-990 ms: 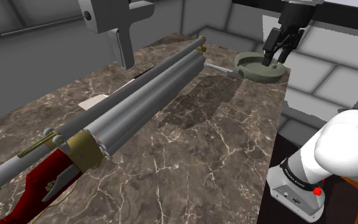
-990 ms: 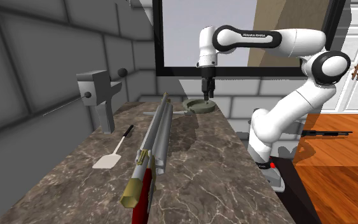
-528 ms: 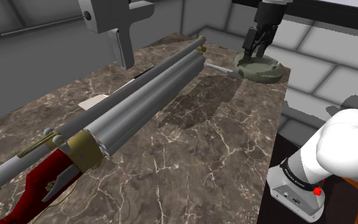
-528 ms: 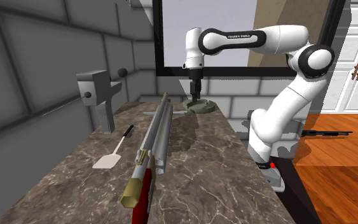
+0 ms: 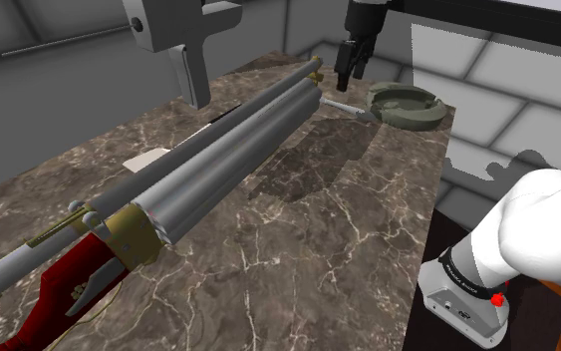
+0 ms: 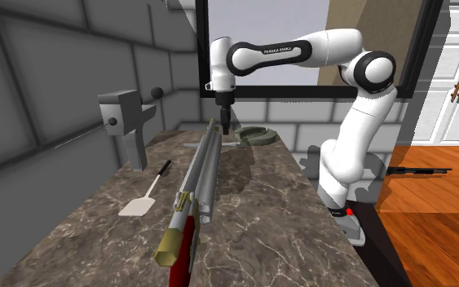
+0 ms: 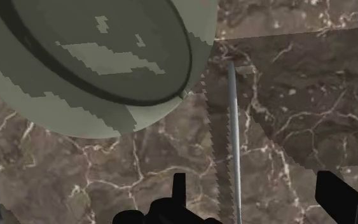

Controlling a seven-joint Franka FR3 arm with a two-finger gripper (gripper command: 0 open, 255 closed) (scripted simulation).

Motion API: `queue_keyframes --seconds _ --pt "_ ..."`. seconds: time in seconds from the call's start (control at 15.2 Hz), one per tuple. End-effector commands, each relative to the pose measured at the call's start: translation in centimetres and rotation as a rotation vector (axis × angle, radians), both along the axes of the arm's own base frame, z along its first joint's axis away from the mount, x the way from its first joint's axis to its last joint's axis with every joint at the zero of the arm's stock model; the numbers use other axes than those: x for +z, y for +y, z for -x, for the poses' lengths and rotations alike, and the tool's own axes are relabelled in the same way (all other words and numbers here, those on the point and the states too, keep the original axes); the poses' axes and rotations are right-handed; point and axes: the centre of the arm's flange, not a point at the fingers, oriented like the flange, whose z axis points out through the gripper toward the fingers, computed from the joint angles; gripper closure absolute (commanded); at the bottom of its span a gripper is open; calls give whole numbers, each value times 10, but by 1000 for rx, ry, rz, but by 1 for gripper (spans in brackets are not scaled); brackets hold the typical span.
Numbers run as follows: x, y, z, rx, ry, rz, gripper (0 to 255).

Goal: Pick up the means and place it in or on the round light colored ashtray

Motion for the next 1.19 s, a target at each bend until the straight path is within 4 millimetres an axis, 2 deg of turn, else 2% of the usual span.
queue_keyframes --seconds 0.0,0.53,1.06,1.12 --pt "-2 14 -20 60 -11 14 0" --pt "-42 14 -18 60 -11 14 0" --pt "-42 14 -18 60 -11 14 0" --pt "-42 14 -18 60 -11 14 255"
